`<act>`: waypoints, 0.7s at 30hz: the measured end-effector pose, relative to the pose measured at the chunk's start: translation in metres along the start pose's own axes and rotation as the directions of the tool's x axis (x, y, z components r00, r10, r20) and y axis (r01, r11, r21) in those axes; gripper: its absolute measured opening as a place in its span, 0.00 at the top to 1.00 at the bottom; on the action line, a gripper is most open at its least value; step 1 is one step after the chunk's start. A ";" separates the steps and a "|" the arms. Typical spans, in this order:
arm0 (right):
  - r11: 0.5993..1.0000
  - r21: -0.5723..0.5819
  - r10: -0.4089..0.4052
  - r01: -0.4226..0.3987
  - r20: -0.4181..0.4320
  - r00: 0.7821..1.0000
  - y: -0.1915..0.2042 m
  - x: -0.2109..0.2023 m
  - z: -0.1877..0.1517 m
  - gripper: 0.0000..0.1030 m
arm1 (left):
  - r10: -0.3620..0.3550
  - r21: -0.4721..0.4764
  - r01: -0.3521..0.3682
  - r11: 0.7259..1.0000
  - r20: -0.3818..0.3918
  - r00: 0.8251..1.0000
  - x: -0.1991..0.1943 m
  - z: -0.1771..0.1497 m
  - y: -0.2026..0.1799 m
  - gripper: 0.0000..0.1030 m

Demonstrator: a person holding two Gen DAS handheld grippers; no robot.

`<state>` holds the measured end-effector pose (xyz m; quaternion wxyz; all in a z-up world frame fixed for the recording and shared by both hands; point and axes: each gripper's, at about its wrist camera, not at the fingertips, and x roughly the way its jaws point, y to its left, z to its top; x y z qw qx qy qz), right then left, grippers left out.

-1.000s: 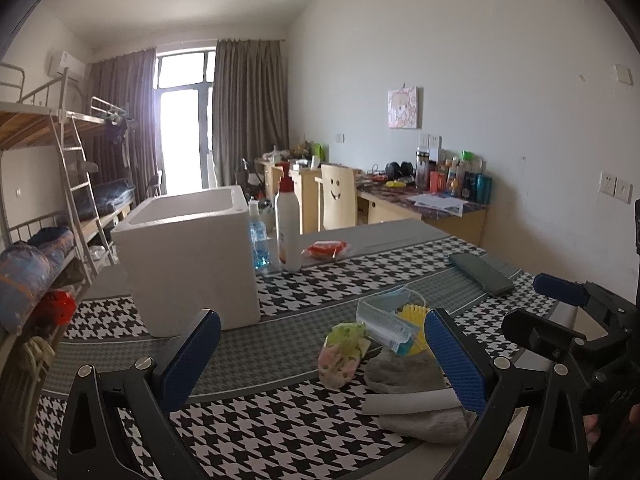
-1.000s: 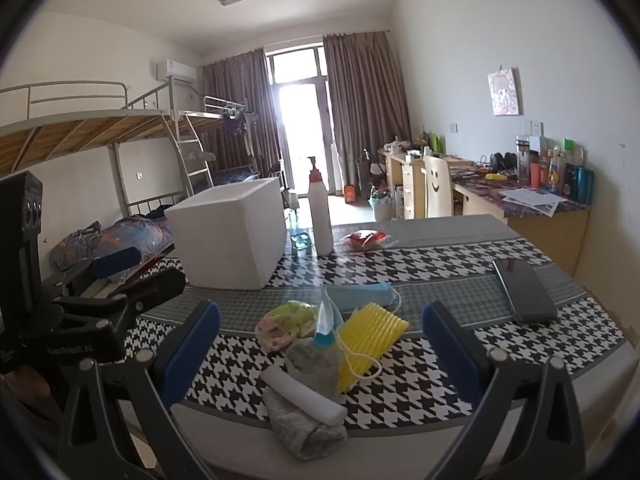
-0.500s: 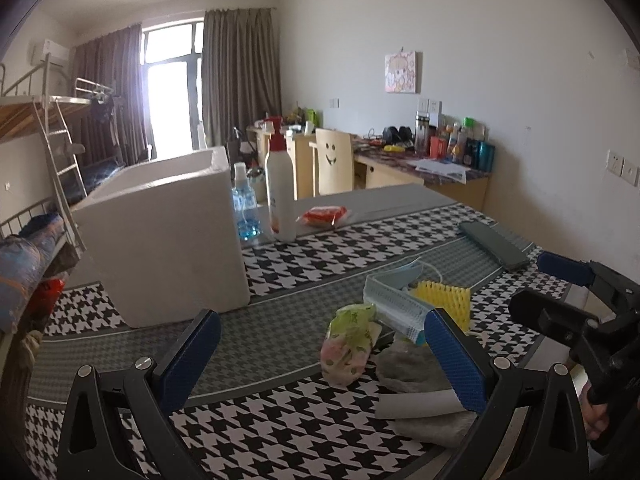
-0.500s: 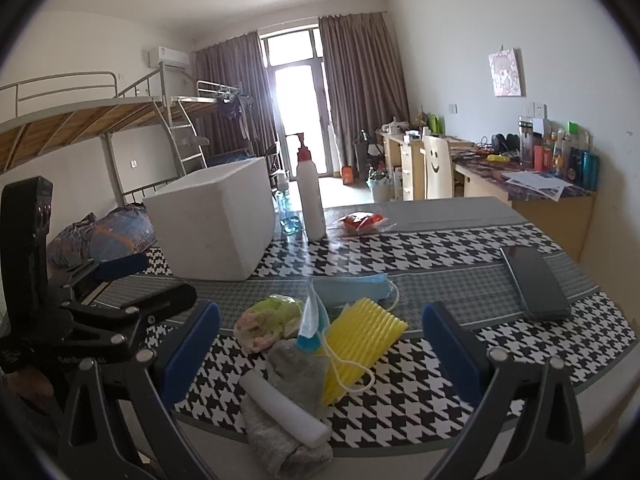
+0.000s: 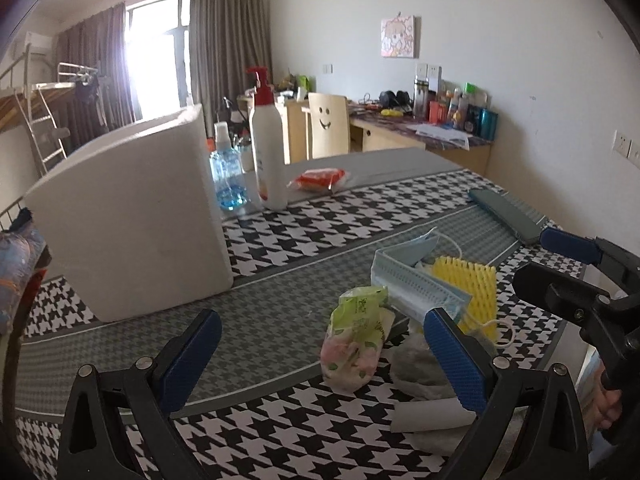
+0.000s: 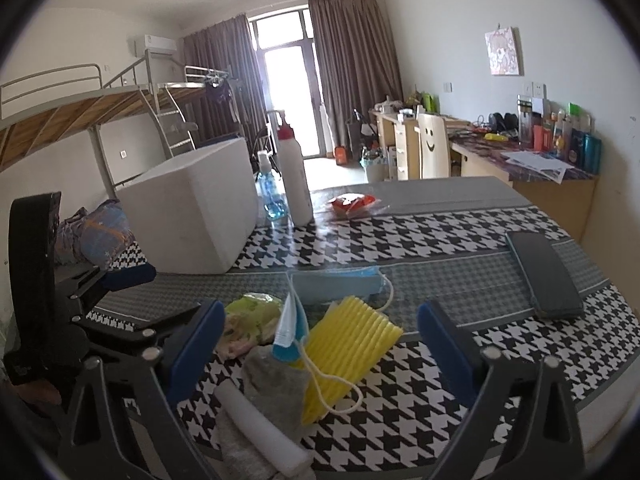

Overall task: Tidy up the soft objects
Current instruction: 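Close the left tool on the floral packet while the right tool grasps the blue mask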

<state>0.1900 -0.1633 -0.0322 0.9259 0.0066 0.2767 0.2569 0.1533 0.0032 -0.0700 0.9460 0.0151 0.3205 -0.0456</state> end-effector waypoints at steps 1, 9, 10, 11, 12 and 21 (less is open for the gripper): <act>1.000 -0.001 0.001 -0.001 -0.005 1.000 -0.001 0.002 0.001 0.05 | -0.004 0.000 0.004 1.000 -0.011 1.000 0.004 0.000 0.000 0.05; 1.000 -0.005 0.019 -0.019 -0.057 0.998 -0.001 0.017 0.002 0.11 | -0.020 0.019 0.021 1.000 -0.089 0.996 0.030 0.000 -0.005 0.17; 1.000 -0.003 0.019 -0.019 -0.067 0.998 -0.001 0.019 0.003 0.11 | -0.023 0.020 0.025 0.999 -0.100 0.995 0.034 0.000 -0.006 0.19; 1.000 -0.002 0.023 -0.023 -0.073 0.997 -0.001 0.021 0.002 0.11 | -0.025 0.019 0.027 0.999 -0.109 0.994 0.035 -0.002 -0.005 0.21; 1.000 -0.002 0.028 -0.028 -0.081 0.996 -0.002 0.023 0.003 0.12 | -0.028 0.021 0.031 0.999 -0.118 0.993 0.037 -0.003 -0.005 0.23; 0.999 -0.014 0.040 -0.042 -0.119 0.992 -0.001 0.035 0.007 0.12 | -0.090 0.022 0.096 0.995 -0.203 0.975 0.054 -0.012 -0.004 0.45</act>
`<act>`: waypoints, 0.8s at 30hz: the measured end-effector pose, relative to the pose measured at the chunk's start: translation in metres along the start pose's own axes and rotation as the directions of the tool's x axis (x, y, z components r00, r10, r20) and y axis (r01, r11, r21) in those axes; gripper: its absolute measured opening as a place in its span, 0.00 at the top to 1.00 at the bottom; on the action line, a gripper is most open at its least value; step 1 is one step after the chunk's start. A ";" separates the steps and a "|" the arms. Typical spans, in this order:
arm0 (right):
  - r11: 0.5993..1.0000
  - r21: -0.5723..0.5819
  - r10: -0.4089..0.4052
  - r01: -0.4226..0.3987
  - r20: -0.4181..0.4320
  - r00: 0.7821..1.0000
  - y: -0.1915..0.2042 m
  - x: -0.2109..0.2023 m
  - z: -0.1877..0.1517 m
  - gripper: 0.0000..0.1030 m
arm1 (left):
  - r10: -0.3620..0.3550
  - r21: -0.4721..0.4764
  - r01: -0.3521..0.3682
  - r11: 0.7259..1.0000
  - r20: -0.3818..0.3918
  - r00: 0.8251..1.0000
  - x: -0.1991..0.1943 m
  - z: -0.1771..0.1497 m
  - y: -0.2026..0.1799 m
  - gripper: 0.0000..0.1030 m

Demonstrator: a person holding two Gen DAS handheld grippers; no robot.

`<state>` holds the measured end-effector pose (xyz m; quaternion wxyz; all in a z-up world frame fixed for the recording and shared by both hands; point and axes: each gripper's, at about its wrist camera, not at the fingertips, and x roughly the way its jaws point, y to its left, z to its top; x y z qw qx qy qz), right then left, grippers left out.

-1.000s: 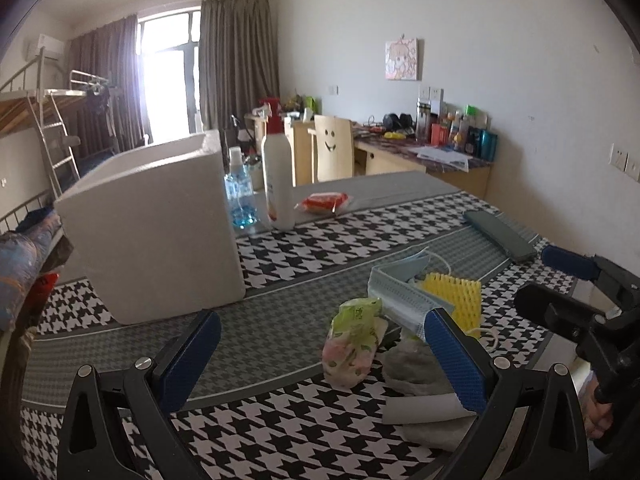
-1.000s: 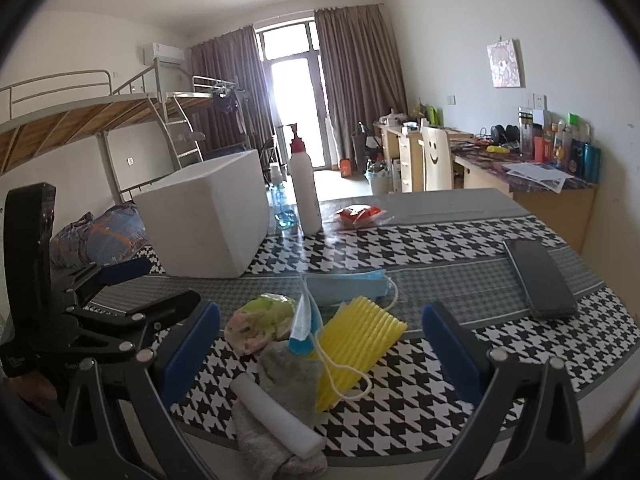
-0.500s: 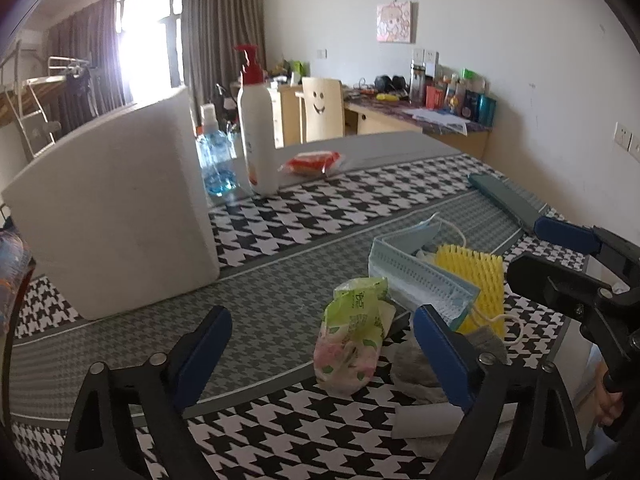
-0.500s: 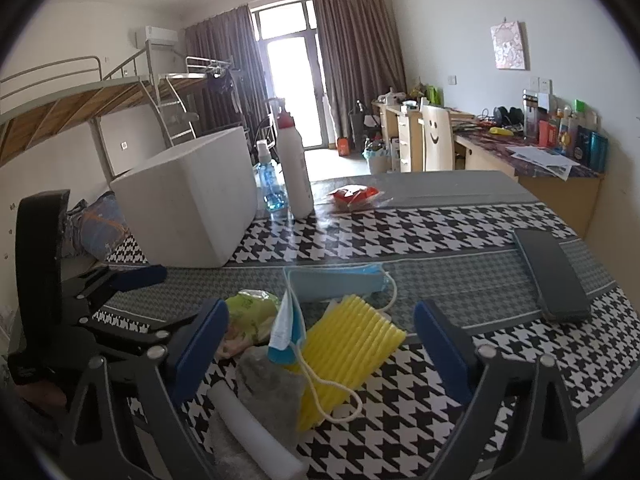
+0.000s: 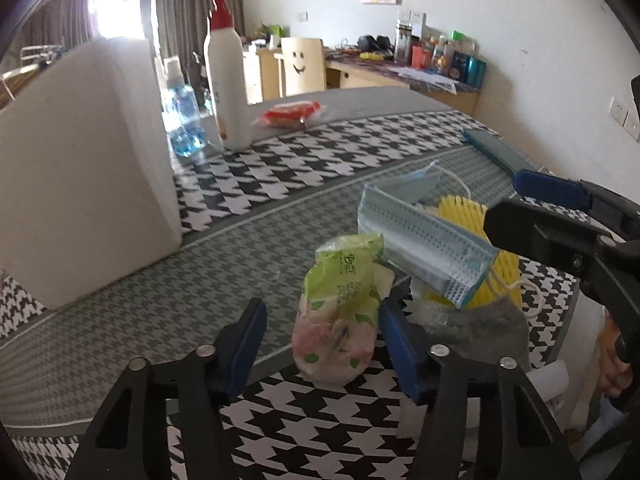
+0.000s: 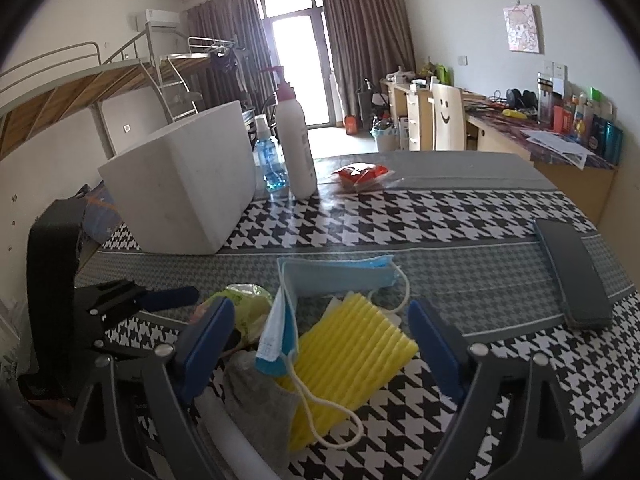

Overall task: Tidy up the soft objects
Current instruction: 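Close the left tool on the floral packet while the right tool grasps the blue mask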

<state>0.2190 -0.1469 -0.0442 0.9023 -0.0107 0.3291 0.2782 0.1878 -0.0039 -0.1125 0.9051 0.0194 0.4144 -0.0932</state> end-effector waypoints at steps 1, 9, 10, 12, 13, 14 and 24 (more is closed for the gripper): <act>1.000 -0.001 0.001 -0.001 -0.003 1.000 0.001 0.000 0.001 0.12 | -0.017 -0.010 0.016 1.000 -0.008 1.000 0.001 0.000 0.002 0.48; 1.000 -0.020 0.023 -0.024 -0.044 0.999 0.005 0.013 0.003 0.23 | -0.045 -0.014 0.044 0.999 -0.022 0.999 0.006 -0.002 0.003 0.60; 0.999 -0.021 0.024 -0.025 -0.052 0.998 0.005 0.015 0.003 0.26 | -0.049 -0.014 0.048 0.999 -0.022 0.999 0.006 -0.002 0.003 0.60; 0.999 -0.026 0.033 -0.034 -0.069 0.997 0.005 0.020 0.004 0.30 | -0.054 -0.016 0.053 0.998 -0.016 0.998 0.003 -0.002 0.004 0.61; 0.999 -0.028 0.036 -0.038 -0.075 0.997 0.006 0.022 0.004 0.32 | -0.057 -0.012 0.057 0.998 -0.011 0.998 0.003 -0.002 0.004 0.64; 0.999 -0.032 0.038 -0.041 -0.080 0.996 0.007 0.024 0.004 0.33 | -0.060 -0.010 0.060 0.998 -0.010 0.998 0.003 -0.003 0.004 0.65; 0.997 -0.060 0.039 -0.048 -0.139 0.990 0.014 0.042 0.003 0.58 | -0.078 -0.029 0.077 0.997 -0.011 0.997 0.003 -0.005 0.009 0.73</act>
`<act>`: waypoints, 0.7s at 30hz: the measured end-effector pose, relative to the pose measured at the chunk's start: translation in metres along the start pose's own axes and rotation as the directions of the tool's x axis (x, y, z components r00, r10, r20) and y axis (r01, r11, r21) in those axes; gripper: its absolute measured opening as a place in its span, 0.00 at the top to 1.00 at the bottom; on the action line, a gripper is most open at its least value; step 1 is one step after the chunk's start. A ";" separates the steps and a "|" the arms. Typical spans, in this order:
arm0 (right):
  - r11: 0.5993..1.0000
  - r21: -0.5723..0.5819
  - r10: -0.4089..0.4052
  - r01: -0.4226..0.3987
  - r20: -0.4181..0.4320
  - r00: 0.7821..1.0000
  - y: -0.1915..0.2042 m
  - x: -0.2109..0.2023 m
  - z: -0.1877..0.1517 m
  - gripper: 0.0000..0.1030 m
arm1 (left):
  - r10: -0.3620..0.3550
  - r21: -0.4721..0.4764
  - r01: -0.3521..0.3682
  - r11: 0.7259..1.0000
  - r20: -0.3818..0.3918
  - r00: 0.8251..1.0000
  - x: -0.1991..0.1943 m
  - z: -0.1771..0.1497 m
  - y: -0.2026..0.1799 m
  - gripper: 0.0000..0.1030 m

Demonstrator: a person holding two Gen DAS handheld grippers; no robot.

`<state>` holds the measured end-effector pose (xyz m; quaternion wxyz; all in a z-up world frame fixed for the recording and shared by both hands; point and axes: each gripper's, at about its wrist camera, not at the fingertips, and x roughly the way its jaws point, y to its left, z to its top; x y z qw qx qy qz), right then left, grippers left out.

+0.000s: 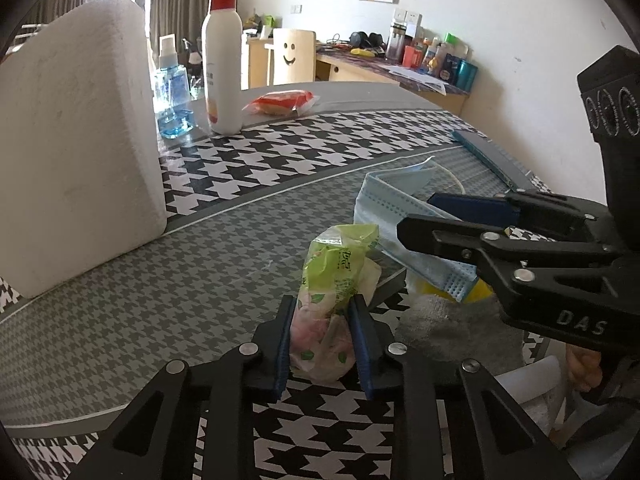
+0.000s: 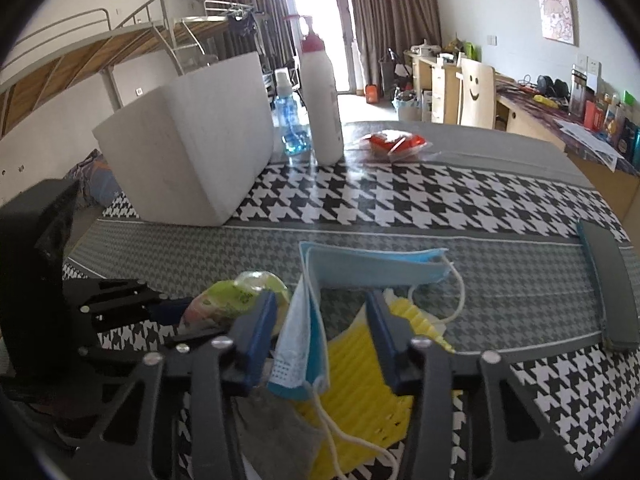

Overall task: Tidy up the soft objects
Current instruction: 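Close the left tool on the floral packet while the right tool grasps the blue mask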

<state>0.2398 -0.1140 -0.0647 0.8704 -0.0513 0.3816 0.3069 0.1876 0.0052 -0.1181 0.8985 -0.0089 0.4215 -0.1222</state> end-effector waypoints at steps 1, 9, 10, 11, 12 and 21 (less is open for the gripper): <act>1.000 -0.002 -0.001 0.001 -0.005 1.000 0.001 0.001 -0.001 0.61 | 0.000 0.000 0.000 1.000 0.000 1.000 0.000 0.000 0.000 0.73; 1.000 -0.011 -0.009 0.008 -0.039 0.999 0.002 0.007 -0.007 0.86 | 0.013 -0.005 -0.013 1.000 0.008 1.000 -0.001 -0.001 0.000 0.76; 1.000 -0.011 -0.006 0.005 -0.041 0.999 0.003 0.007 -0.008 0.90 | 0.017 -0.008 -0.017 1.000 0.011 1.000 -0.002 -0.001 0.000 0.77; 1.000 -0.011 -0.004 0.003 -0.039 0.999 0.004 0.006 -0.009 0.90 | 0.019 -0.009 -0.019 1.000 0.012 1.000 -0.003 -0.001 0.000 0.77; 1.000 -0.008 -0.002 0.002 -0.034 0.999 0.004 0.005 -0.010 0.91 | 0.018 -0.009 -0.018 1.000 0.014 1.000 -0.003 -0.001 0.000 0.78; 1.000 -0.005 0.003 -0.003 0.034 0.999 0.006 -0.016 -0.006 0.92 | 0.025 -0.019 -0.024 1.000 0.056 0.998 -0.019 0.001 -0.003 0.78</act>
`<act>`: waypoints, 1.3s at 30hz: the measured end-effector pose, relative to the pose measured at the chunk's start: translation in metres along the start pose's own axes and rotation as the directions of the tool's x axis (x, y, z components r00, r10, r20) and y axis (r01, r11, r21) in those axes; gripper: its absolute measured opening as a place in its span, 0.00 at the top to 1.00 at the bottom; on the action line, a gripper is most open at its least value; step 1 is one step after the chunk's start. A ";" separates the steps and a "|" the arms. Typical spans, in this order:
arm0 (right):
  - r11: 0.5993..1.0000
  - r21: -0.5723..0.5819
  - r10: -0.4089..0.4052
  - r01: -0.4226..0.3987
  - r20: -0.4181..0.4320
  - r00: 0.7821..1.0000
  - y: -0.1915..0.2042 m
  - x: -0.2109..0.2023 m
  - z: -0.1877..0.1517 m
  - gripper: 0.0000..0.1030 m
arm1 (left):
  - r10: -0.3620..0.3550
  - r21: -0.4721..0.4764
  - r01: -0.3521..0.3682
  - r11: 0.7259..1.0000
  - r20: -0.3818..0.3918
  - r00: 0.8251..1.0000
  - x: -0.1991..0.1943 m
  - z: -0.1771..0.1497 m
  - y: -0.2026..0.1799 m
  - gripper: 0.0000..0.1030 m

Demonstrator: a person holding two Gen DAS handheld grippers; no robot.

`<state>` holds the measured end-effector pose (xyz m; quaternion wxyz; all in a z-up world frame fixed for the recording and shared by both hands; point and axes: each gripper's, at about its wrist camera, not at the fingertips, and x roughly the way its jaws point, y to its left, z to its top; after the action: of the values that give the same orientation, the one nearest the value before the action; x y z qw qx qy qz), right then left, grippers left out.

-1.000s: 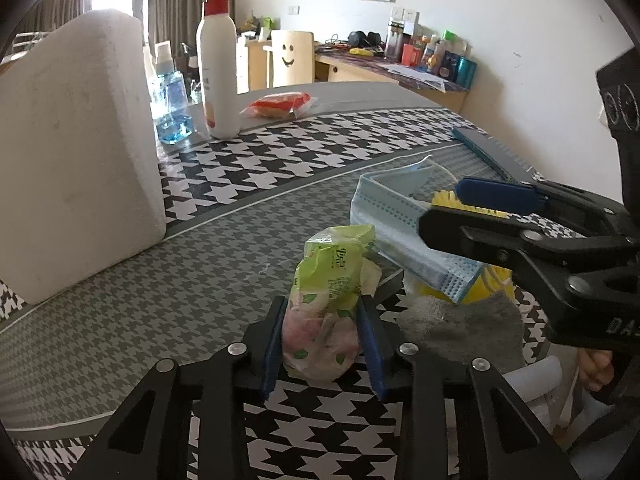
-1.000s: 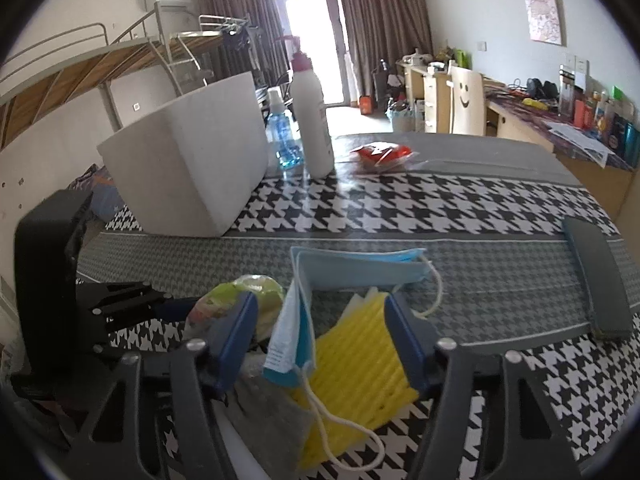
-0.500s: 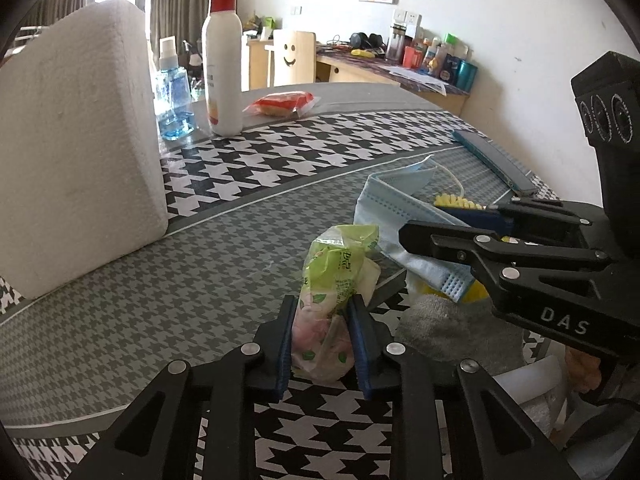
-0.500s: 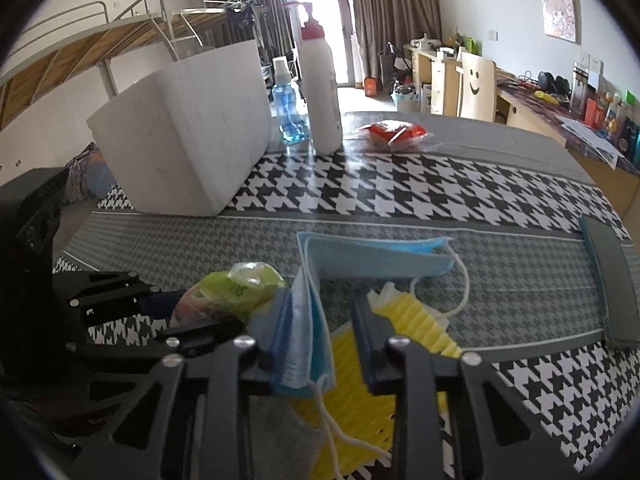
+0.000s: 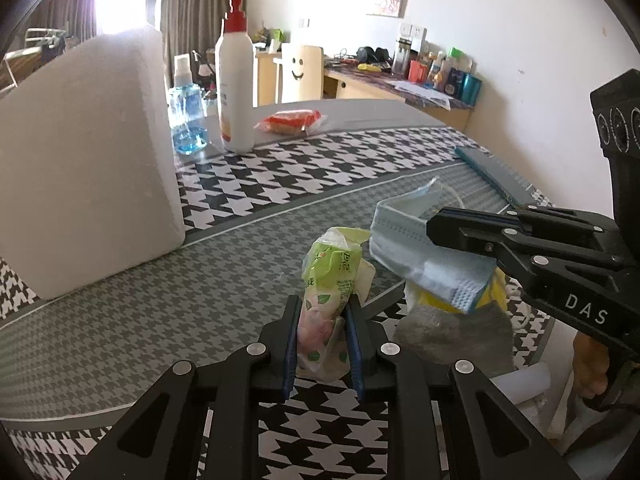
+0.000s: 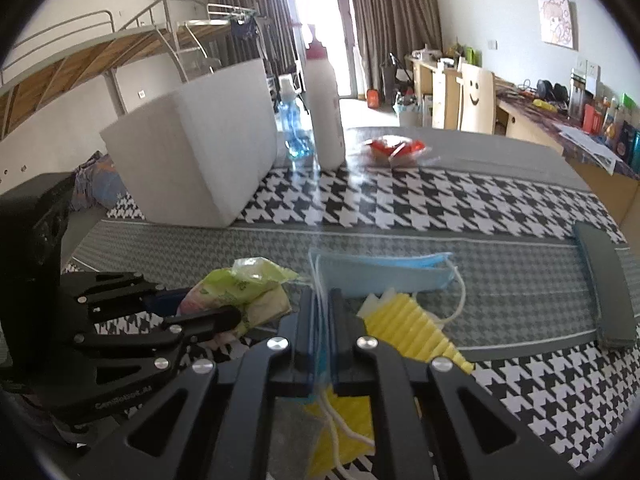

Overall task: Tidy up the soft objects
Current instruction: 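Lift the packet and mask and carry both toward the white foam box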

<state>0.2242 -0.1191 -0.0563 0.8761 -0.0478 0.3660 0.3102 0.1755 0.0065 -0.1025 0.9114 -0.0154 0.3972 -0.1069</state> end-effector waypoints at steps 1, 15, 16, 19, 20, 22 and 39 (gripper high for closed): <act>1.000 0.000 0.000 0.000 0.007 1.000 0.001 -0.002 0.001 0.92 | 0.003 0.002 -0.003 1.000 0.004 1.000 -0.002 0.000 -0.001 0.78; 1.000 -0.022 -0.021 0.021 -0.032 0.999 0.009 0.012 0.010 0.67 | 0.035 -0.007 -0.034 0.999 0.041 0.999 -0.020 -0.001 0.010 0.78; 1.000 -0.020 -0.014 0.013 -0.039 0.999 0.011 0.014 0.010 0.67 | 0.035 -0.008 -0.035 0.999 0.041 0.999 -0.020 -0.003 0.011 0.78; 1.000 -0.022 -0.014 0.013 -0.064 0.998 0.013 0.021 0.012 0.67 | 0.033 -0.010 -0.033 0.999 0.042 0.999 -0.021 -0.003 0.012 0.78; 1.000 -0.020 -0.010 0.009 -0.074 0.997 0.014 0.024 0.012 0.67 | 0.032 -0.011 -0.032 0.999 0.043 0.999 -0.021 -0.003 0.013 0.78; 1.000 -0.010 -0.012 0.012 -0.092 0.996 0.012 0.028 0.013 0.79 | 0.034 -0.010 -0.034 0.999 0.043 0.999 -0.021 -0.003 0.013 0.78; 1.000 0.008 -0.006 0.006 0.022 1.000 0.016 -0.009 0.019 0.96 | 0.068 -0.016 -0.066 0.998 0.108 0.992 -0.047 0.006 0.021 0.78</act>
<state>0.2220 -0.1046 -0.0343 0.8812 -0.0421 0.3575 0.3064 0.1526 0.0368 -0.0676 0.9346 -0.0137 0.3480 -0.0727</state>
